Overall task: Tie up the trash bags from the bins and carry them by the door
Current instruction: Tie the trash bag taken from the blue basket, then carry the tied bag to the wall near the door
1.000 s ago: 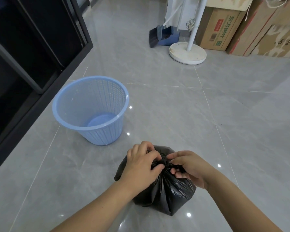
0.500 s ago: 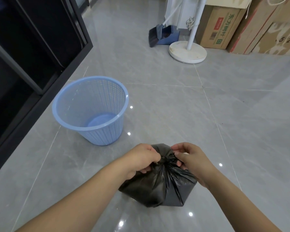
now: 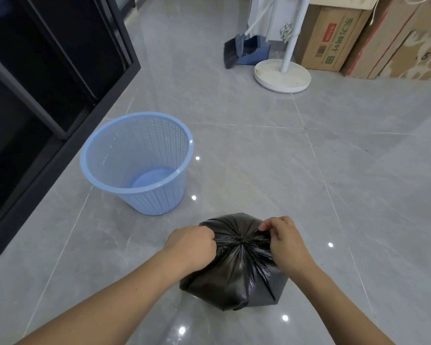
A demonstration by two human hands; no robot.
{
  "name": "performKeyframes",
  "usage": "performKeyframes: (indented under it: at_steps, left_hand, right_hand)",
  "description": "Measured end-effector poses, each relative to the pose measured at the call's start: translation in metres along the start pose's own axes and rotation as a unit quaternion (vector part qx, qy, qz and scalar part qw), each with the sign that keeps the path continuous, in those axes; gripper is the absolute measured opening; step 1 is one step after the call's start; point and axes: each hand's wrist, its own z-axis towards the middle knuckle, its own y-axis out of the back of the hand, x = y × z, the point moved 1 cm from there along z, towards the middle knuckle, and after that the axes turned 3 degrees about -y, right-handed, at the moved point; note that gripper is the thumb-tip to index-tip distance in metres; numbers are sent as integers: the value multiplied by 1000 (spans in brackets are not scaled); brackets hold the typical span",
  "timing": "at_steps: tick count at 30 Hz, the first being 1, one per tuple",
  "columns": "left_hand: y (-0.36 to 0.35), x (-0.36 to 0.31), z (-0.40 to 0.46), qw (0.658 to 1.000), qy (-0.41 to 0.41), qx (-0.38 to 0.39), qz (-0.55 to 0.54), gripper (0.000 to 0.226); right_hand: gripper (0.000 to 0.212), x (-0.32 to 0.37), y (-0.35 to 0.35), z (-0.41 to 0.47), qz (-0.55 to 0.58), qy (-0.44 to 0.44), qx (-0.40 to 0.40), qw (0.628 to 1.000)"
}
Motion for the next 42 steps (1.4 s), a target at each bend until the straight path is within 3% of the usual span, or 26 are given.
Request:
performKeyframes:
  at_steps: [2,4,6,8,11,20,25,32,37,42]
  left_hand:
    - [-3,1,-2,998,-21,-38,-36,14]
    - [-8,-2,-3,997,-22,-49,-50,39]
    - [-18,-8,-2,997,-38,-57,23,55]
    - [-29,-16,3,986,-73,-64,137,48]
    - [-29,-20,16,983,-84,-83,144,25]
    - [24,-6,73,995,-92,-46,-1,14]
    - [66,-22,87,973,-159,-136,98,10]
    - [226,-96,48,959,-193,-187,88,20]
    - [399,-184,-17,950,-210,-180,143,18]
    - [592,-272,-104,952,-223,-163,131,17]
  right_hand:
    - [30,1,-2,2,-39,17,18,999]
    - [28,3,1,3,-70,24,56,996]
    - [40,4,4,2,-109,32,107,988]
    - [50,1,3,0,-185,63,124,973]
    - [42,1,0,5,-287,121,83,947]
    - [22,39,19,63,-298,97,64,947]
    - [22,64,43,74,-285,29,31,958]
    - [19,177,167,43,-239,-15,-83,967]
    - [22,308,317,7,-208,-48,-104,971]
    - [24,461,477,-47,-185,-59,-121,974]
